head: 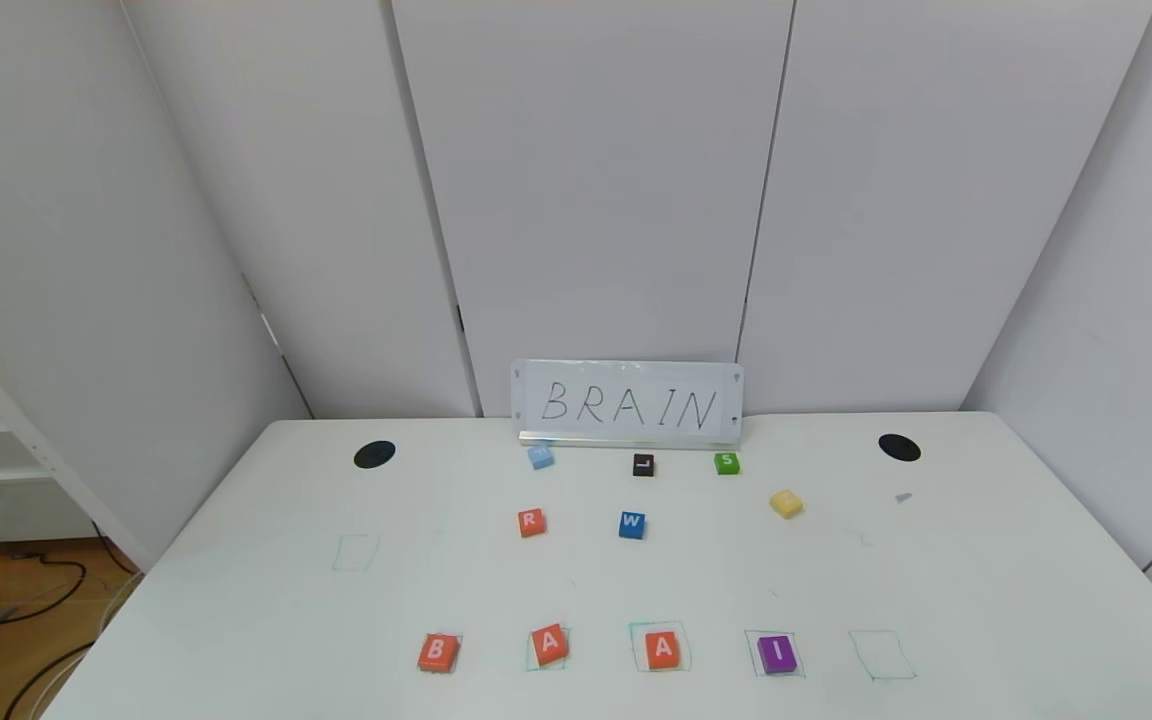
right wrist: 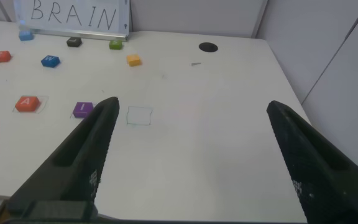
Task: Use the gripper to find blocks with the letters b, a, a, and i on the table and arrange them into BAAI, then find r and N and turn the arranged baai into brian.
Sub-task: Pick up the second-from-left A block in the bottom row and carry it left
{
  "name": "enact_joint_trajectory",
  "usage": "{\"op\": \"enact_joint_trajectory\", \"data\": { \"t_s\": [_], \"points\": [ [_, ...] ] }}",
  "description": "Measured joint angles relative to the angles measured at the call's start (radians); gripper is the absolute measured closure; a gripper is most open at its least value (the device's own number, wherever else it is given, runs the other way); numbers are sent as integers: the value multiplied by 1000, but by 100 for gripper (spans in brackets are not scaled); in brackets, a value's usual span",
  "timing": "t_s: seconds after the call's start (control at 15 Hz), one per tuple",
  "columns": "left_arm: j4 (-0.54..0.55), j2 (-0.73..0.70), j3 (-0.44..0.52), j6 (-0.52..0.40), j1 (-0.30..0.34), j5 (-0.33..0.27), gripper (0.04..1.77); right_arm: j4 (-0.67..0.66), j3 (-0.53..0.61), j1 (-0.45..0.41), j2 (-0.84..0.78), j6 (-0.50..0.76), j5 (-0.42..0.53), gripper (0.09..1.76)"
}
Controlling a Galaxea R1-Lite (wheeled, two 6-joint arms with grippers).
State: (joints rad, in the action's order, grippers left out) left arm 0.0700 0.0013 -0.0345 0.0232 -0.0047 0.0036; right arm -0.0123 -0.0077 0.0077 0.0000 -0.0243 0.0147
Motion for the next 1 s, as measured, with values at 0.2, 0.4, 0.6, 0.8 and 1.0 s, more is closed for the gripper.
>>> {"op": "enact_joint_trajectory", "data": {
  "t_s": [0.2,0.4,0.6,0.8,1.0],
  "points": [
    [-6,0,5,-4,0,3,9,-3,0,0,0,6,0,14],
    [4,0,1,3,0,1,9,-12,-4,-1,0,13,-1,14],
    [28,11,-73,6,1,-7,9,-71,-67,-2,31,14,-5,14],
    [63,78,-164,15,0,-12,9,-158,-187,-1,129,12,-19,14],
    [61,210,-262,16,-4,-13,9,-169,-276,1,254,11,-22,14]
  ]
}}
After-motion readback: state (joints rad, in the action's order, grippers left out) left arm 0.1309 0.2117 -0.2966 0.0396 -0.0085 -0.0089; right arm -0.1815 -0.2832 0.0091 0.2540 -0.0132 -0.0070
